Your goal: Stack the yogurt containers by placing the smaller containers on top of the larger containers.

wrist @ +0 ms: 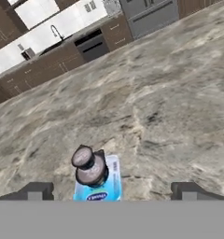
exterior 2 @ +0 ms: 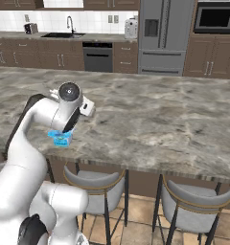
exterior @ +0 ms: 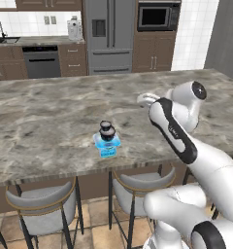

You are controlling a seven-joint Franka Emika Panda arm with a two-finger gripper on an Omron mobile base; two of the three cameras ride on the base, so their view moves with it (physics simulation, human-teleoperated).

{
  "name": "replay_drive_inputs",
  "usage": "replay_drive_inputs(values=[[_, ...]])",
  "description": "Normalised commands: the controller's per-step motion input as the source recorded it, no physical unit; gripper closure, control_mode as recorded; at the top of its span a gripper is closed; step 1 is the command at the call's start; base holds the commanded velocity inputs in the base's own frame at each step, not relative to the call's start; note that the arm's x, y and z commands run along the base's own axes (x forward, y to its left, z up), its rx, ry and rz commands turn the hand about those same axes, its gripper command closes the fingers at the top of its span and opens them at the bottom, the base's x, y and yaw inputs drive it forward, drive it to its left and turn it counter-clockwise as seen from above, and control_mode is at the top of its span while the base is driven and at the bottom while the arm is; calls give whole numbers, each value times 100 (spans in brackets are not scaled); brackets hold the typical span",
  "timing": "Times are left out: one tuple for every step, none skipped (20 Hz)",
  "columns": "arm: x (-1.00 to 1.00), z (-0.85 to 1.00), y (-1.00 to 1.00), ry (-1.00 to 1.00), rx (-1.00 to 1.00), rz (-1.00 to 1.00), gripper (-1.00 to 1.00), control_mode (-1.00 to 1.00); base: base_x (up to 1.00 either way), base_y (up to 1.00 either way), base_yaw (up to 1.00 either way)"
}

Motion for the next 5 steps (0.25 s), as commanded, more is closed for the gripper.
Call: replay_drive_inputs(values=[[-32,0,-79,-11,10,0,-100,-100,0,0,0],[-30,0,-76,-12,10,0,-100,-100,0,0,0],[-28,0,-73,-11,10,0,-100,-100,0,0,0],[-28,0,-73,-10,11,0,-100,-100,0,0,0],[-29,0,-71,-8,11,0,-100,-100,0,0,0]])
